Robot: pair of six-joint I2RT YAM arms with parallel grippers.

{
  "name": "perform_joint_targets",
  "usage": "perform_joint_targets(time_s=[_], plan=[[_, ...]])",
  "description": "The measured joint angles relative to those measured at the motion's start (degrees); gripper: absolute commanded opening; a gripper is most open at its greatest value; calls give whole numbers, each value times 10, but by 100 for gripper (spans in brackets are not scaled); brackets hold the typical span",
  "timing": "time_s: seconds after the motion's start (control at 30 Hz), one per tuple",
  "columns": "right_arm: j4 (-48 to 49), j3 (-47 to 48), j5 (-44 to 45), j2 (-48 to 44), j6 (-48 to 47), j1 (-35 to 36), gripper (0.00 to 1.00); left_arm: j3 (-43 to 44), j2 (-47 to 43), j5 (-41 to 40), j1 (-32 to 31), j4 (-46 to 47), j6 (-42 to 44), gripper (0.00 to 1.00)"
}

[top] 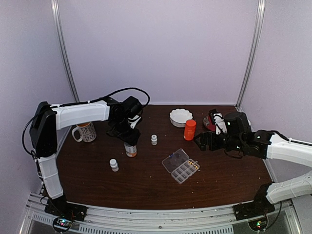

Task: Sort the pills into containers
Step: Pick up the pill bottle from the center of the board.

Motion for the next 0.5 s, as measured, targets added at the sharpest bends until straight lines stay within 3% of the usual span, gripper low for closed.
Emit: perform_joint_targets(time_s=[0.17, 0.33, 0.5], plan=[[0, 0, 0, 4, 0, 0, 100, 3, 1, -3, 0, -8, 0, 50], [0, 2, 0, 10, 0, 0, 100, 15, 0, -3, 0, -21, 2, 27], [9, 3, -23, 22, 0, 2, 99, 23, -20, 53, 0, -30, 10, 24]])
